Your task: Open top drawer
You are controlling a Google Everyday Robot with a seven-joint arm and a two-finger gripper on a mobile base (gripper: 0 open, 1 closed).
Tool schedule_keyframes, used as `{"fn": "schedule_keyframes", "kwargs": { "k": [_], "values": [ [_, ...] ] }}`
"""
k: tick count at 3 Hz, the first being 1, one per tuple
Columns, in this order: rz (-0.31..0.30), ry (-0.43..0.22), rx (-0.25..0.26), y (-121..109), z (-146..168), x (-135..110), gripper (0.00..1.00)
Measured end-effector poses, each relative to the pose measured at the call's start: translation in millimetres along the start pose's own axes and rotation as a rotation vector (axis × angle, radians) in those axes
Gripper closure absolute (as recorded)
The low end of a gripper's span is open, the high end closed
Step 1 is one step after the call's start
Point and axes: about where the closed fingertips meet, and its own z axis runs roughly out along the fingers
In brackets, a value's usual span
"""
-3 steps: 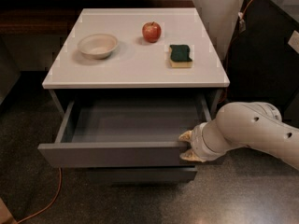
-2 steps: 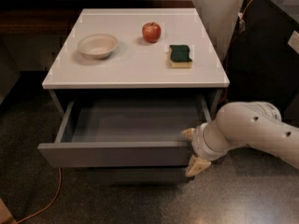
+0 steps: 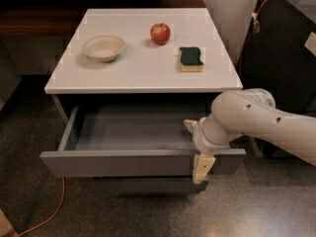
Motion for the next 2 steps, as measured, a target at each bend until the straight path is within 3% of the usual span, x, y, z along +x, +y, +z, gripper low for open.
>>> {"fn": "schedule_keyframes", "kwargs": {
  "k": [1,2],
  "values": [
    [-0.012,0.007,-0.025,-0.9,9.0,-2.1,0.13],
    [-0.019,0.005,-0.052,9.8,19.9,-2.6,0.38]
  ]
}}
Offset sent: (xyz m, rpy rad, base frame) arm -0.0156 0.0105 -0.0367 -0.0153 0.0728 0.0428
